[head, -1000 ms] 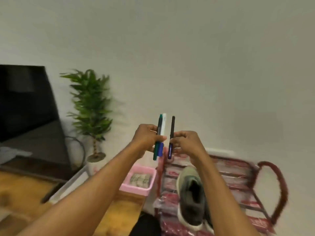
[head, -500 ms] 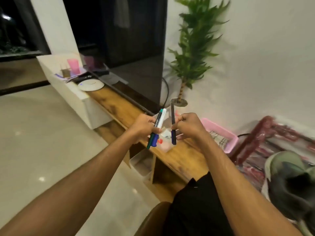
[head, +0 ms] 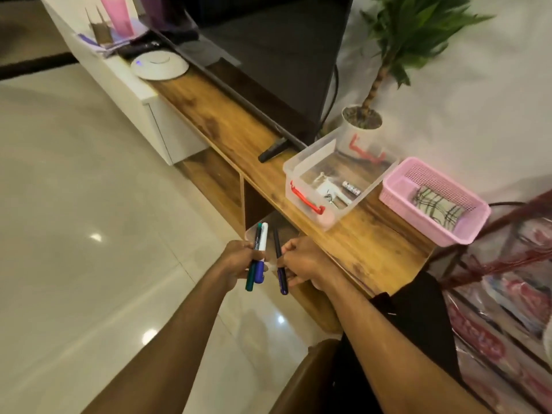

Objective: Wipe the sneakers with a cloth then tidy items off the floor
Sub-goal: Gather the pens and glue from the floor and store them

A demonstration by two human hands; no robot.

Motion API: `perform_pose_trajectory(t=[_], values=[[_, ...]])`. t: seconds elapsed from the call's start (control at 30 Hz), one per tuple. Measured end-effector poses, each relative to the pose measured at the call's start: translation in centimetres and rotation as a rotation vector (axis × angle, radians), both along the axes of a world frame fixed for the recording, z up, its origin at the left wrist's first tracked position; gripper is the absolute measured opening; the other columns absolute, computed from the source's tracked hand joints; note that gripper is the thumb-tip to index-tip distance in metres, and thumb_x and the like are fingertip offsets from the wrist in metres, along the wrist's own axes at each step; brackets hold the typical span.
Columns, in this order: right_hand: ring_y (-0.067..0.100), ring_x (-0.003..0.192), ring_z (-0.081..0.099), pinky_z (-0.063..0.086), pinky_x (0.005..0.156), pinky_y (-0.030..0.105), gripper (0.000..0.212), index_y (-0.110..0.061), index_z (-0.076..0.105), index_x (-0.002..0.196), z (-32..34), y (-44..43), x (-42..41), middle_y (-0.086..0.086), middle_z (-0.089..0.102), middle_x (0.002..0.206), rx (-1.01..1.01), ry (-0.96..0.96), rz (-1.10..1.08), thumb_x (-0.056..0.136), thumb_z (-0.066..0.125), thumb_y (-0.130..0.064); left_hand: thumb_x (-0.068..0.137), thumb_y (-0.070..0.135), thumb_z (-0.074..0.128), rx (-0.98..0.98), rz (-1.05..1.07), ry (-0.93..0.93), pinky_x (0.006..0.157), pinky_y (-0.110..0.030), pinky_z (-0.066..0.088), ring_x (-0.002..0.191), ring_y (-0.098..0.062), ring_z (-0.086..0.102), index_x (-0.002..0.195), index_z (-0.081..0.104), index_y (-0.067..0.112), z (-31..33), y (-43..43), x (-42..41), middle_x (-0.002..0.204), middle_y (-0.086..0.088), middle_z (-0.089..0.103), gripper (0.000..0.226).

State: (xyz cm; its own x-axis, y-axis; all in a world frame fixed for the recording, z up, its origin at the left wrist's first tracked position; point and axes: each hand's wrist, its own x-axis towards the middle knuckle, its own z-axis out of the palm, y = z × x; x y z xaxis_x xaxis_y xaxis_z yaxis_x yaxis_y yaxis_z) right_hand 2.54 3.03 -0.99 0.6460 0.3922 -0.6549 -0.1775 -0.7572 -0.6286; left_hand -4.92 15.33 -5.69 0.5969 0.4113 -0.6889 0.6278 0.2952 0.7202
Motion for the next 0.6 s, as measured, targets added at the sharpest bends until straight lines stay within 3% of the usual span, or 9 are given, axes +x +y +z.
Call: perform_pose_trajectory(t=[0.13,0.27,0.37,0.47,0.6], values=[[0.025,0.090,0.069,0.061,0.073,0.037,0.012,-0.010,0.058,0.102,-3.7,1.2,-0.1,0.011,0.065,0.101,-0.085,0.031,-0.015,0.092,0.062,-0.006,0.084,0.003,0.070,-0.031,0.008,0.036,0.047,-0.023,0.051,0.065,-0.020,0.068,0.098,0.063,0.005,-3.2,0.2,1.0,0.082,-0.012,0.068,0.016],[0.029,0.096,0.067,0.061,0.075,0.040,0.020,-0.008,0.053,0.111,-8.2,2.4,0.2,0.012,0.063,0.107,-0.117,0.054,-0.122,0.092,0.059,-0.004,0.084,-0.002,0.070,-0.028,-0.001,0.047,0.058,-0.027,0.055,0.070,-0.025,0.065,0.098,0.060,0.005,-6.4,1.3,2.6,0.085,-0.016,0.065,0.019],[0.028,0.092,0.068,0.061,0.074,0.038,0.023,-0.010,0.050,0.114,-10.6,3.3,0.5,0.011,0.061,0.107,-0.131,0.060,-0.196,0.093,0.059,-0.005,0.083,-0.007,0.068,0.002,-0.023,0.069,0.058,-0.026,0.054,0.068,-0.025,0.064,0.095,0.062,0.002,-8.4,2.3,3.8,0.088,-0.019,0.064,0.017],[0.028,0.087,0.069,0.062,0.066,0.037,0.035,-0.017,0.046,0.118,-12.6,4.0,0.4,0.010,0.060,0.109,-0.106,0.039,-0.270,0.091,0.062,-0.002,0.079,-0.011,0.069,0.006,-0.049,0.092,0.062,-0.030,0.054,0.067,-0.028,0.065,0.107,0.062,-0.003,-10.3,3.2,4.8,0.089,-0.021,0.065,0.030],[0.023,0.091,0.066,0.058,0.068,0.030,0.018,-0.019,0.061,0.096,-14.7,4.8,0.7,0.002,0.060,0.101,-0.052,-0.043,-0.299,0.092,0.060,-0.002,0.076,-0.011,0.072,0.053,-0.121,0.122,0.074,-0.036,0.055,0.072,-0.032,0.065,0.111,0.062,-0.006,-12.2,3.9,6.4,0.089,-0.022,0.067,0.037]])
